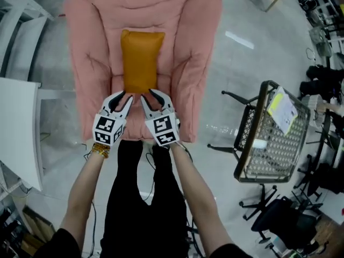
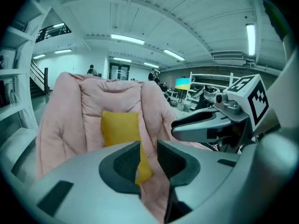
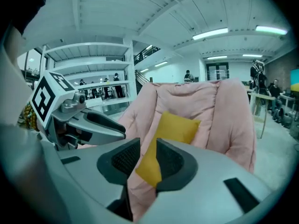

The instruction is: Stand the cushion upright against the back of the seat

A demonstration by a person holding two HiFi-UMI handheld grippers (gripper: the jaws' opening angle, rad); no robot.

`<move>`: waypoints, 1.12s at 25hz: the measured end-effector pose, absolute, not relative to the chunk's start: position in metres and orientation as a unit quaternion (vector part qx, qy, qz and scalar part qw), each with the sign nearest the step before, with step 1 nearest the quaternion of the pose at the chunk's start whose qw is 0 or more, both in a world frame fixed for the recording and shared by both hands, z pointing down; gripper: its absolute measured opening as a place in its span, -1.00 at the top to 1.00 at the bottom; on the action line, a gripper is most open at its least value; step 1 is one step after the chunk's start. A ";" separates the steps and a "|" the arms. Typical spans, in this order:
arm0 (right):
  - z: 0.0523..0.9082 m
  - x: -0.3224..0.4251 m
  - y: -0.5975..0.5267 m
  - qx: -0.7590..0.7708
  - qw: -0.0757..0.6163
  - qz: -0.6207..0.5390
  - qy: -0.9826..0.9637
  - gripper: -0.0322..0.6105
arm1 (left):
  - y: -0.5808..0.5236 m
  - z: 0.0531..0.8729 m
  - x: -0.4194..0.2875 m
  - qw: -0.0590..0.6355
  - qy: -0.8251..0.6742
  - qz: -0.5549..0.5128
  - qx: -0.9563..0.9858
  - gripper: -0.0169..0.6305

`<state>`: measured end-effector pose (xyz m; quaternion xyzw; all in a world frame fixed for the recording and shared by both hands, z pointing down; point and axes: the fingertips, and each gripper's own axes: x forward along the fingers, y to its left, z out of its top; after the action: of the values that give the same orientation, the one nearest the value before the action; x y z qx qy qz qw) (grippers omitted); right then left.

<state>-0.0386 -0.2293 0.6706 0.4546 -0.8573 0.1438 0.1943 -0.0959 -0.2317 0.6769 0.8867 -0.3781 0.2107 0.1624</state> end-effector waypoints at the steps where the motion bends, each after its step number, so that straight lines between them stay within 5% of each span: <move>1: 0.654 -0.036 -0.221 0.458 0.188 0.137 -0.858 0.59 | -0.220 0.663 -0.094 0.158 -0.381 0.207 0.887 0.62; 8: 0.557 -0.019 -0.176 0.458 0.154 0.088 -0.871 0.76 | -0.167 0.575 -0.075 0.127 -0.396 0.174 0.893 0.83; 28: 0.365 -0.037 0.005 0.473 0.080 0.060 -0.876 0.82 | 0.010 0.372 -0.109 0.056 -0.389 0.109 0.913 0.91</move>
<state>-0.0374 0.0047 0.3650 0.4726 -0.8756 0.0596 0.0798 -0.1091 0.0103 0.3715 0.9128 -0.3895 0.1094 0.0564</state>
